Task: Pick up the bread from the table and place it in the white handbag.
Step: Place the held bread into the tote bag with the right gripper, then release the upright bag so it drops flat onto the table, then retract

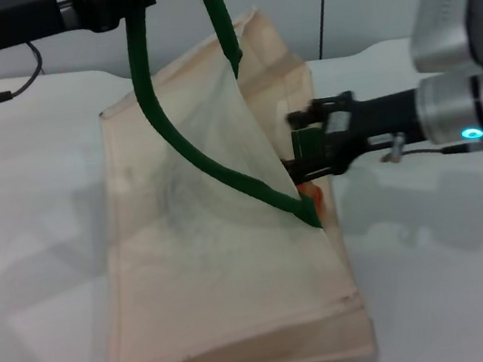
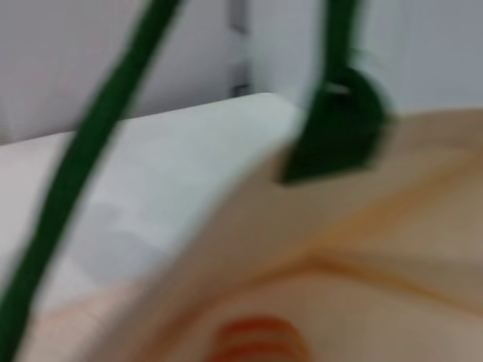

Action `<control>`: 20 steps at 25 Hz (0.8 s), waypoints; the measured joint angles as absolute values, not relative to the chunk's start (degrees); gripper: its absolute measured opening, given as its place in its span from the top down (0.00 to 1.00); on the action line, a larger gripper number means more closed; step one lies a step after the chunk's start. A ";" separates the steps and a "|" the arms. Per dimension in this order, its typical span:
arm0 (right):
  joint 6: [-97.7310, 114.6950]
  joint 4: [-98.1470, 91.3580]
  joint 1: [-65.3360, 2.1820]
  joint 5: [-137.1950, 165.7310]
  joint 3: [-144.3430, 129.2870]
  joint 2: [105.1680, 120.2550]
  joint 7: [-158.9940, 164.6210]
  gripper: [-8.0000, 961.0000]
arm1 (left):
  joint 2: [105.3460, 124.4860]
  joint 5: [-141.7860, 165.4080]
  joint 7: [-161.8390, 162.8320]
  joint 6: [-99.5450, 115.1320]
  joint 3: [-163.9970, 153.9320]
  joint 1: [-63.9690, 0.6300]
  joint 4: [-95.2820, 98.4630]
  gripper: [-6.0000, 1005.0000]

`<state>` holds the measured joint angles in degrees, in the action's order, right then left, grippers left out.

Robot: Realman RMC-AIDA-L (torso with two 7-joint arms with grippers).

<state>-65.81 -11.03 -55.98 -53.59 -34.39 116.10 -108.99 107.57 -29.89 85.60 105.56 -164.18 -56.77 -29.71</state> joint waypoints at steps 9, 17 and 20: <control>-64.98 -20.63 -45.84 -53.68 -22.22 115.68 -108.30 0.07 | 107.62 -29.87 85.60 104.69 -164.18 -56.12 -29.71 0.87; -64.94 -21.42 -42.86 -53.71 -10.16 115.55 -110.79 0.07 | 108.20 -29.89 86.12 102.65 -164.18 -56.11 -29.71 0.87; -65.17 -20.71 -42.44 -53.71 -7.88 115.69 -111.63 0.07 | 108.52 -30.14 86.33 101.69 -164.13 -56.11 -29.70 0.87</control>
<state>-65.17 -20.71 -42.44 -53.71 -7.88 115.69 -111.63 108.52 -30.14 86.33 101.69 -164.13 -56.11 -29.70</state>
